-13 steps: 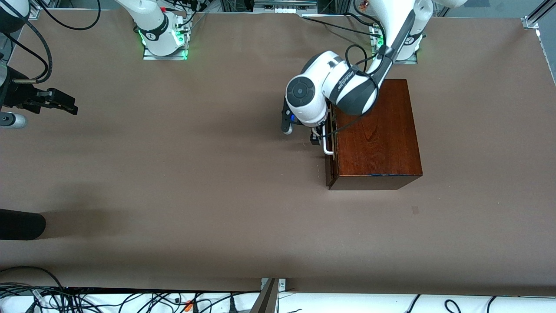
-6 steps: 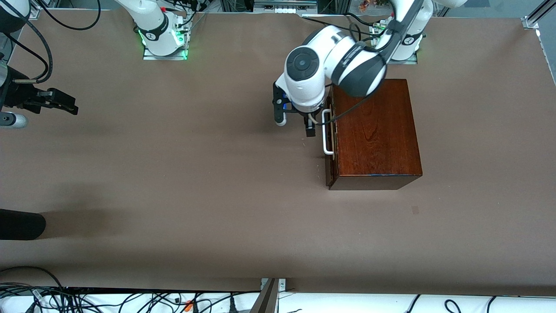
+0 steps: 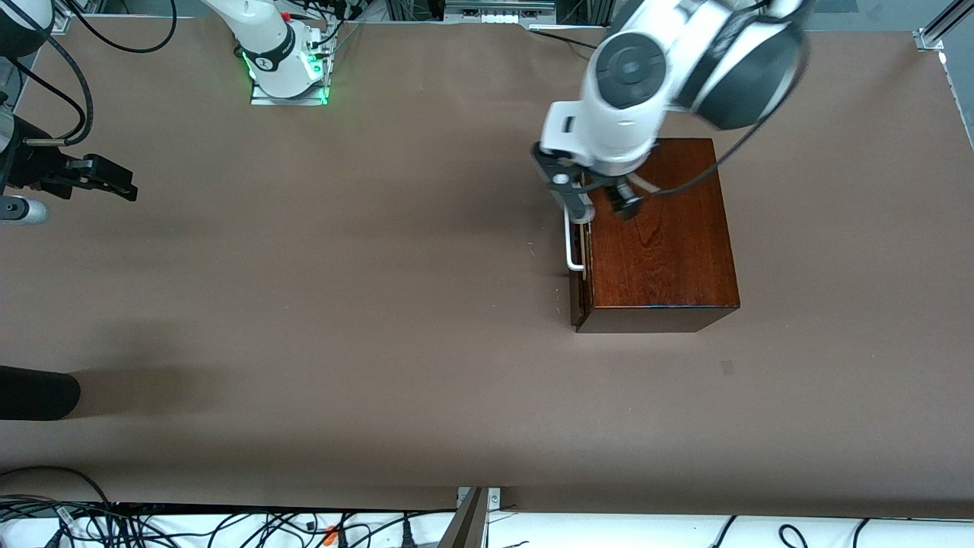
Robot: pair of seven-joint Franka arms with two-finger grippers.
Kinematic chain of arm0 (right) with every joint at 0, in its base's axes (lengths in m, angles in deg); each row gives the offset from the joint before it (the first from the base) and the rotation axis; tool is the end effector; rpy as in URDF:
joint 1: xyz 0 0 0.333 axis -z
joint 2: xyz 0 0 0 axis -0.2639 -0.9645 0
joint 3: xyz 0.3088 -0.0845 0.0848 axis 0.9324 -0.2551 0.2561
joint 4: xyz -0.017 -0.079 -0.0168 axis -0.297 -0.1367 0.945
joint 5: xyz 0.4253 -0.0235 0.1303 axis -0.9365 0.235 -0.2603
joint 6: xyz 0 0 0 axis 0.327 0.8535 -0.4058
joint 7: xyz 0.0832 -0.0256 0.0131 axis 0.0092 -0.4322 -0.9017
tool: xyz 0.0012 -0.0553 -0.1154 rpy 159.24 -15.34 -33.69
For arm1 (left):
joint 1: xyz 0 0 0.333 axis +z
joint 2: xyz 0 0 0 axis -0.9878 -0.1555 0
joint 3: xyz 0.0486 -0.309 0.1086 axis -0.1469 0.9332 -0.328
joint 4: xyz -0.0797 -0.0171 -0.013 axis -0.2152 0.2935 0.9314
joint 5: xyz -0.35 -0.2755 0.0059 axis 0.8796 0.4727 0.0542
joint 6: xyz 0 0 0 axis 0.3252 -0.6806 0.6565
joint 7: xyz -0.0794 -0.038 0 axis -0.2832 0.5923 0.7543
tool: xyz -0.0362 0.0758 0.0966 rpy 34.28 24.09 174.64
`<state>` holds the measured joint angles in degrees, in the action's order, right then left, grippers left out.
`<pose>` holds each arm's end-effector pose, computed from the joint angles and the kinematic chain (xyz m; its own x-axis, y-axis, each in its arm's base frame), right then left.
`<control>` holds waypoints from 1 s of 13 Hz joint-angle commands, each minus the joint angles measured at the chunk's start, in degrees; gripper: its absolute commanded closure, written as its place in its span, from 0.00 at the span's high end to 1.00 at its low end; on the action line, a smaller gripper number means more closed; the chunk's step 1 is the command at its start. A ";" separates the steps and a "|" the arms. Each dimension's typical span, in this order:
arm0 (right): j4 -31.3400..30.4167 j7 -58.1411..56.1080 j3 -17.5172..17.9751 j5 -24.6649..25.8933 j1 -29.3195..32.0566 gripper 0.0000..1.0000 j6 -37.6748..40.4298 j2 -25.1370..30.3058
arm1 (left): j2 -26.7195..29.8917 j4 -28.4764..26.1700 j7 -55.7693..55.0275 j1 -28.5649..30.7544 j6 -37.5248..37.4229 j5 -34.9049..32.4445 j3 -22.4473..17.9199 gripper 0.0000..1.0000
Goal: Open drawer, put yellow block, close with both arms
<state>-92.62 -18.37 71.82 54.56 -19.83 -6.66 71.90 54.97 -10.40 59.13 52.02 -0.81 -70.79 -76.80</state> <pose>0.6201 -0.0176 0.5703 0.9958 -0.0126 -0.0903 -0.0103 -0.9996 0.0261 0.5671 -0.3557 0.4952 0.5734 -0.7874 -0.2261 -0.7927 -0.6030 0.0895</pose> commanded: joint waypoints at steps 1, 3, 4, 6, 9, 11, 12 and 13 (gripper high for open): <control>-0.51 -0.51 0.86 0.70 0.84 1.00 -0.05 1.24 | 1.19 4.02 -3.55 5.11 -3.96 0.07 0.37 1.00; -0.51 -0.51 0.86 0.70 0.84 1.00 -0.05 1.15 | 3.30 3.50 -4.51 9.41 -3.43 -0.11 0.46 1.00; -0.51 -0.51 0.86 0.70 0.84 1.00 -0.05 1.15 | 4.01 3.15 -6.08 11.44 -3.08 -0.19 0.46 1.00; -0.51 -0.51 0.86 0.70 0.84 1.00 -0.05 1.24 | 5.85 0.96 -11.96 15.22 -0.19 -0.19 0.46 1.00; -0.51 -0.51 0.86 0.70 0.84 1.00 -0.05 1.24 | 13.04 -9.30 -17.16 21.72 10.25 -0.11 0.46 1.00; -0.51 -0.51 0.86 0.70 0.84 1.00 -0.05 1.24 | 15.43 -12.32 -17.35 25.06 13.09 -0.19 0.46 1.00; -0.51 -0.51 0.86 0.70 0.84 1.00 -0.05 1.24 | 16.14 -13.20 -17.35 26.64 13.10 -0.19 0.46 1.00; -0.51 -0.51 0.86 0.70 0.84 1.00 -0.05 1.24 | 17.53 -14.77 -17.96 27.36 13.18 -0.19 0.37 1.00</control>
<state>-92.62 -18.37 71.83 54.56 -19.83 -6.66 71.90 67.88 -19.56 43.09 77.39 10.32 -70.83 -77.34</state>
